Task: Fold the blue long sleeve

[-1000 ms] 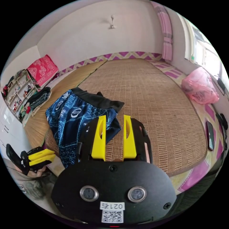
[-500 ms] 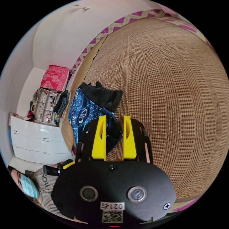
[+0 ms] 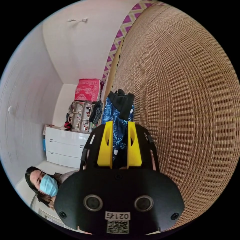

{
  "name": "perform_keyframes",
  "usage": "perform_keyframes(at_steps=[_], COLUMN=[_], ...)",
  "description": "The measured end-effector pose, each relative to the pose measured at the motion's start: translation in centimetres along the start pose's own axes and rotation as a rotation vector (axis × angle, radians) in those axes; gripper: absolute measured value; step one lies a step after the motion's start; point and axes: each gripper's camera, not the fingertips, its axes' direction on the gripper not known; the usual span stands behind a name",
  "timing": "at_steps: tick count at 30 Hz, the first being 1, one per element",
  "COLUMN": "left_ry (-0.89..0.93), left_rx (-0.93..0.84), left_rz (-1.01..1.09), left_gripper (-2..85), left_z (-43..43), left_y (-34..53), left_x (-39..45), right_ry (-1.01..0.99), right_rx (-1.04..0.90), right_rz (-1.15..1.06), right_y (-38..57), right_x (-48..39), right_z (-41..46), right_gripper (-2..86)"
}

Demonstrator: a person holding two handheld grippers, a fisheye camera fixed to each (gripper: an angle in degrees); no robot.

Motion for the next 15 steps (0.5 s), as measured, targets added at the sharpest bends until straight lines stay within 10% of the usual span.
perform_keyframes(at_steps=[15], left_ry=[0.104], left_rx=[0.074], left_rz=[-0.146], left_gripper=[0.3], left_z=[7.6], left_y=[5.3], left_x=[-3.8], right_ry=[0.094], right_rx=[0.003], right_rz=[0.005], right_y=[2.3], right_x=[-1.4], right_z=[6.8], right_gripper=[-0.4])
